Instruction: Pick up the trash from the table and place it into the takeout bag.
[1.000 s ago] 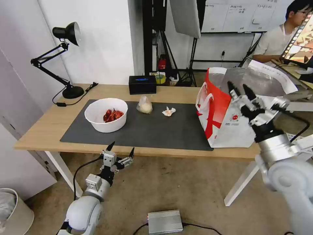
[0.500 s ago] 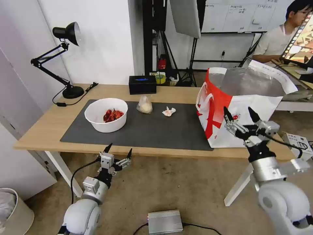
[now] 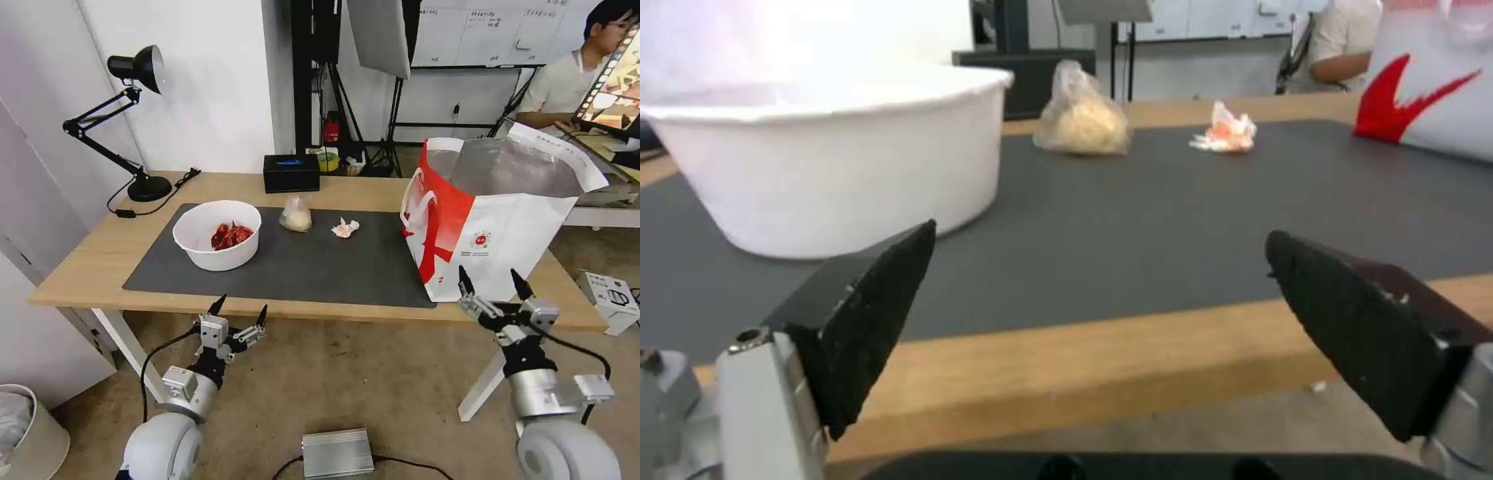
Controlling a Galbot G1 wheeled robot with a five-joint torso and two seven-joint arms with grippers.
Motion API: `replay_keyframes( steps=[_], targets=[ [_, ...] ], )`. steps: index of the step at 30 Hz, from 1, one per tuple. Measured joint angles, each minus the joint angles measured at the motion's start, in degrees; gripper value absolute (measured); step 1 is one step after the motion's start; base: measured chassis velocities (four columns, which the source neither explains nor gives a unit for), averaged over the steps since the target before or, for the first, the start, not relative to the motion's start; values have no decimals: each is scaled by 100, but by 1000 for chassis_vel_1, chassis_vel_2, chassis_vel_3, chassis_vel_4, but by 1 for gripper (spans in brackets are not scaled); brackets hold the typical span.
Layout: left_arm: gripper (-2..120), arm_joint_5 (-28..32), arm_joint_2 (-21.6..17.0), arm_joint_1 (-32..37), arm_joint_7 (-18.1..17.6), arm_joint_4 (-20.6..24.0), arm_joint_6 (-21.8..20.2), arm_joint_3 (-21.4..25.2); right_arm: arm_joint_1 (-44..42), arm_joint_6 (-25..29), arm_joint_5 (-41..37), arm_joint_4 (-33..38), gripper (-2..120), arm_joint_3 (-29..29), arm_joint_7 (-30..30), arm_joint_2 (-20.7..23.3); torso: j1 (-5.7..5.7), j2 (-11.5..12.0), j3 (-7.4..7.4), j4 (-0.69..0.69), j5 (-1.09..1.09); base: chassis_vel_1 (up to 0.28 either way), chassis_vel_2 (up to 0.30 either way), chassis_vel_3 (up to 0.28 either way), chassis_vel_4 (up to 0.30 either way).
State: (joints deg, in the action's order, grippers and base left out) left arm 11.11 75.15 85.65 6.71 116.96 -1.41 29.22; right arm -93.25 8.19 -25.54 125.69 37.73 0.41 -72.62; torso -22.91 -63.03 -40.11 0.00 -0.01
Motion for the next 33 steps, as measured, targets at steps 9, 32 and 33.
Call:
replay_keyframes(
  steps=[9,32,33],
  targets=[
    [100,7,78,67,5,126,-22,125,-129,315,446,-234,100,-220,-88,-238,-1,0,0,0,0,0,0,0,0],
    [100,-31,219,213,135,122,51,159,-314,-154,940,-365,100,-648,31,-646,-1,0,0,0,0,0,0,0,0],
    [100,-32,223,215,137,117,58,158,-311,-171,962,-357,100,-650,31,-648,-1,0,0,0,0,0,0,0,0]
  ],
)
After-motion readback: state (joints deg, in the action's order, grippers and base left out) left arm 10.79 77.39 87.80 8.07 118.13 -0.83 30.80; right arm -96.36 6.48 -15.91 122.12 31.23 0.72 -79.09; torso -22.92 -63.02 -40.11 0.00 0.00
